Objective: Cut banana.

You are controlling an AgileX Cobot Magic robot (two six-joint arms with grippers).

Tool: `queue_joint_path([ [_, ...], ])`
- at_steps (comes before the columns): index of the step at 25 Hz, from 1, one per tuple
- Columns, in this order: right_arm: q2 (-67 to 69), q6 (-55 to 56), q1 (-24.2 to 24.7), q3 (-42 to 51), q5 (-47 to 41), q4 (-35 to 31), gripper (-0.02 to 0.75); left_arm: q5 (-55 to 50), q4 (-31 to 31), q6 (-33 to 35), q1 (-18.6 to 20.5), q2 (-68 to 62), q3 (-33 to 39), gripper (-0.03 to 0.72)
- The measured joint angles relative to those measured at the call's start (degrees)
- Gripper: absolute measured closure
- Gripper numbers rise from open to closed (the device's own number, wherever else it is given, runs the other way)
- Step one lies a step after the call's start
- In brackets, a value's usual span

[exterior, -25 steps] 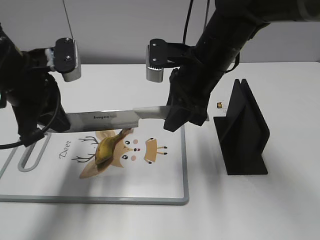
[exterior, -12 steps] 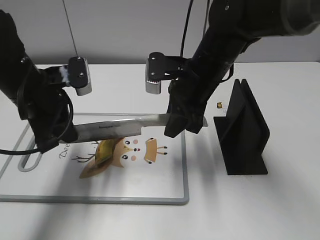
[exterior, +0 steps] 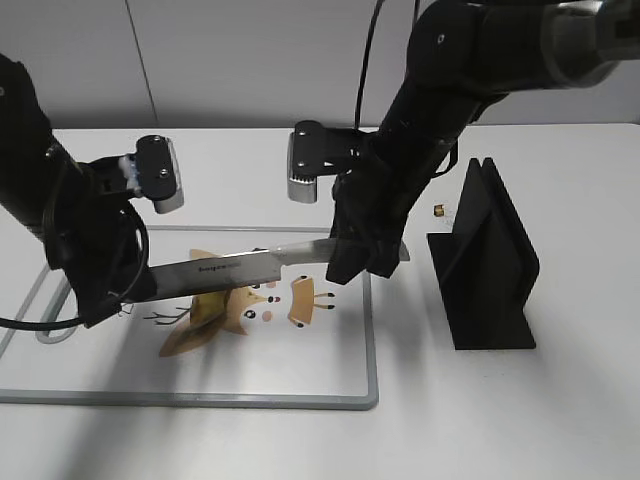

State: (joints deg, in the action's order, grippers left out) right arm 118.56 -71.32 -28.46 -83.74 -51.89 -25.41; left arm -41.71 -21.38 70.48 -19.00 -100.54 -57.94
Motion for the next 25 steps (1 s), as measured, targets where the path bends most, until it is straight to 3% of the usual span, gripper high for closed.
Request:
queue_joint_path([
  [25, 3.2, -1.8, -0.1, 0.0, 3.8, -0.8, 0.561, 4.4, 0.8, -0.4, 0.0, -0.5, 1.8, 0.692],
])
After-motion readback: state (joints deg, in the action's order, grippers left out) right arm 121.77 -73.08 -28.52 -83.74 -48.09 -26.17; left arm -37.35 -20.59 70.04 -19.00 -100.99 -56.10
